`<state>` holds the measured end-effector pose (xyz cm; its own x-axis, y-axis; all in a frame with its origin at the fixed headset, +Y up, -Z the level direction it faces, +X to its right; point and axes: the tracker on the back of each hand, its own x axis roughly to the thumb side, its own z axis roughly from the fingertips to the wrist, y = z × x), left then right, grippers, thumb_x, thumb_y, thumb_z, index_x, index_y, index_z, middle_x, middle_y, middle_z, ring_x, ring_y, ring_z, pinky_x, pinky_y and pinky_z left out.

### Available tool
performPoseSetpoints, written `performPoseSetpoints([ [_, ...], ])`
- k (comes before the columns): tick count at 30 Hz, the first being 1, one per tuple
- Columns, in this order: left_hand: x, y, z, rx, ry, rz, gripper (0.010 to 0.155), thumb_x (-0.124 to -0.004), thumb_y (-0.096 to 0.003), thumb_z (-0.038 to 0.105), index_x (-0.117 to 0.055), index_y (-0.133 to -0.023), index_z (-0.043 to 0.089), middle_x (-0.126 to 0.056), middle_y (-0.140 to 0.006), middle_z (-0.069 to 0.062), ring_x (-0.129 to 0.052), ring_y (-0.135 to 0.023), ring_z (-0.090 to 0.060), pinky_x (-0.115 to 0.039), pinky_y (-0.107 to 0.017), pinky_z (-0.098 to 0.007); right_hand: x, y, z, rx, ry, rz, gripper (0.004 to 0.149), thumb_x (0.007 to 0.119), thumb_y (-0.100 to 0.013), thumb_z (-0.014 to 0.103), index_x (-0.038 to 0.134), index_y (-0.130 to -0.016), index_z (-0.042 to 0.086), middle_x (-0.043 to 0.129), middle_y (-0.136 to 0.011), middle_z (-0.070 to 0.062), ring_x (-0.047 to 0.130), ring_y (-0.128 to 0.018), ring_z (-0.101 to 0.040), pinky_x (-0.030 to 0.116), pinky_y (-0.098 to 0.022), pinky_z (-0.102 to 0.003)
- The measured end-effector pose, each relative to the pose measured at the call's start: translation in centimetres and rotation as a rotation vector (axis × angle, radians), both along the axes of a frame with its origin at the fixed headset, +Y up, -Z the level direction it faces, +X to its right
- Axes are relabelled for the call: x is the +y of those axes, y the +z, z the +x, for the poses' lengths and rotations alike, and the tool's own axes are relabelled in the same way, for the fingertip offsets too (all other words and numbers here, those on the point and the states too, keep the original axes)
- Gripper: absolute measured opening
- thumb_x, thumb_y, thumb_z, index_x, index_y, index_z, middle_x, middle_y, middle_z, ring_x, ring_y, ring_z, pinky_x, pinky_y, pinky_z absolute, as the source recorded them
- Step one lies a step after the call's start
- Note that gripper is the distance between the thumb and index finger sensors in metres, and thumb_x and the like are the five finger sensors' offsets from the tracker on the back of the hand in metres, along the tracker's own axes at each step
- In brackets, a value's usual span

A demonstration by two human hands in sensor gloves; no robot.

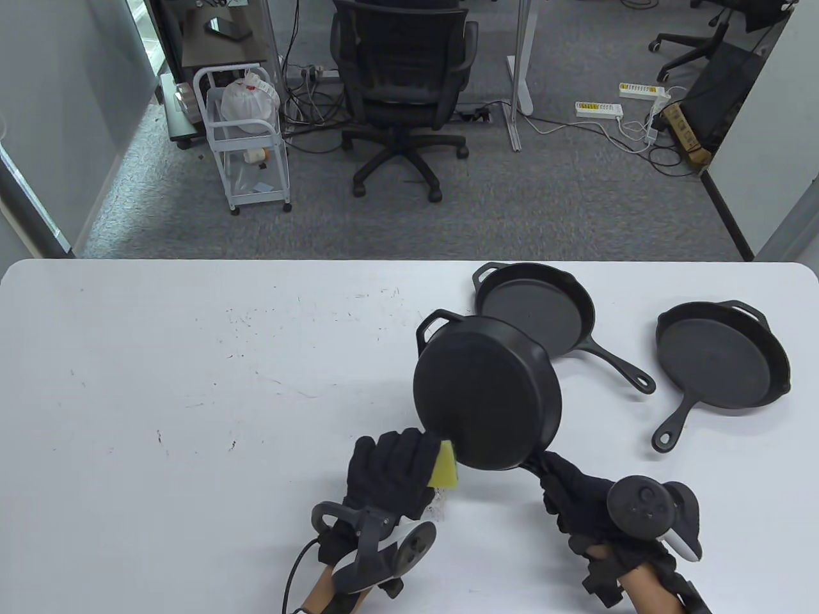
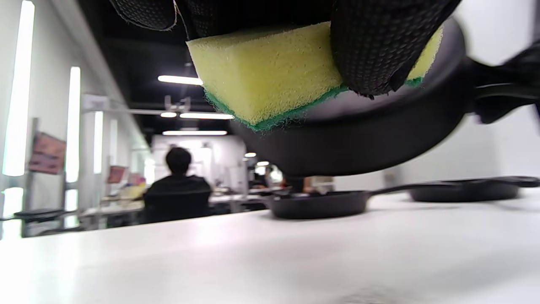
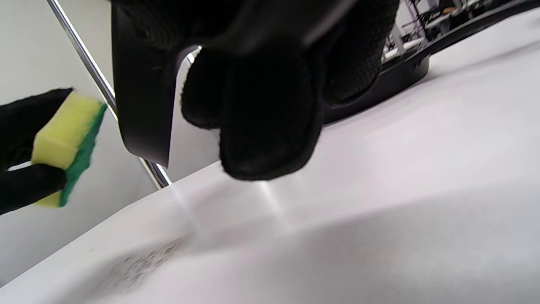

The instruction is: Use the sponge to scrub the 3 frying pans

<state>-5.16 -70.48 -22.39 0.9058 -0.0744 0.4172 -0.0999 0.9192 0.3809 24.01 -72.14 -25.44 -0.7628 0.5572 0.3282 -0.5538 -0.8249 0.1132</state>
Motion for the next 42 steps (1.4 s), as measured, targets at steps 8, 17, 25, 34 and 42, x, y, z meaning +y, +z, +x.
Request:
performPoseSetpoints([
  [8, 2.9, 1.6, -0.3, 0.035, 0.151, 0.181, 0.082, -0.081, -0.0452, 0.053, -0.048, -0.117, 0.030, -0.052, -0.122, -0.008, -0.060, -0.109, -0.034, -0.047, -0.080, -0.064, 0.0, 1.6, -3.6, 0.177, 0.171, 0.054, 0.051, 0.081, -0.042, 0.042, 0.087, -0.087, 0.019, 0.111, -0.045, 0.003, 0.112, -0.012, -0.016, 0.092, -0.043, -0.044],
  [17, 0.7, -2.1, -5.6, 0.308, 0.178, -0.033, 0.081, -0.083, -0.0464, 0.049, -0.053, -0.117, 0.021, -0.071, -0.114, -0.010, -0.078, -0.099, -0.036, -0.058, -0.076, -0.064, 0.2, 1.4, -2.1, 0.130, 0.070, 0.019, 0.051, 0.080, -0.043, 0.041, 0.086, -0.087, 0.017, 0.111, -0.045, 0.002, 0.112, -0.010, -0.016, 0.092, -0.041, -0.045],
  [25, 0.2, -0.2, -0.3, 0.049, 0.065, 0.023, 0.082, -0.087, -0.0428, 0.051, -0.057, -0.115, 0.027, -0.071, -0.115, -0.006, -0.079, -0.100, -0.031, -0.060, -0.077, -0.062, -0.2, 1.0, -0.8, 0.041, -0.094, -0.052, 0.051, 0.081, -0.043, 0.041, 0.086, -0.087, 0.015, 0.110, -0.045, 0.001, 0.111, -0.009, -0.017, 0.092, -0.041, -0.046],
  [34, 3.3, 1.0, -0.9, 0.151, 0.088, 0.170, 0.079, -0.078, -0.0476, 0.050, -0.047, -0.118, 0.030, -0.055, -0.123, -0.008, -0.065, -0.109, -0.037, -0.050, -0.079, -0.065, -0.7, 1.6, -3.9, 0.234, 0.056, -0.100, 0.052, 0.083, -0.042, 0.042, 0.087, -0.087, 0.018, 0.111, -0.044, 0.002, 0.111, -0.009, -0.016, 0.092, -0.041, -0.045],
  [42, 0.9, -2.3, -5.2, 0.369, 0.154, -0.065, 0.082, -0.082, -0.0466, 0.047, -0.054, -0.117, 0.017, -0.072, -0.114, -0.013, -0.080, -0.097, -0.038, -0.056, -0.075, -0.066, 0.1, 1.5, -1.4, 0.108, -0.035, -0.066, 0.051, 0.083, -0.042, 0.042, 0.087, -0.087, 0.017, 0.111, -0.044, 0.002, 0.111, -0.009, -0.017, 0.091, -0.041, -0.045],
])
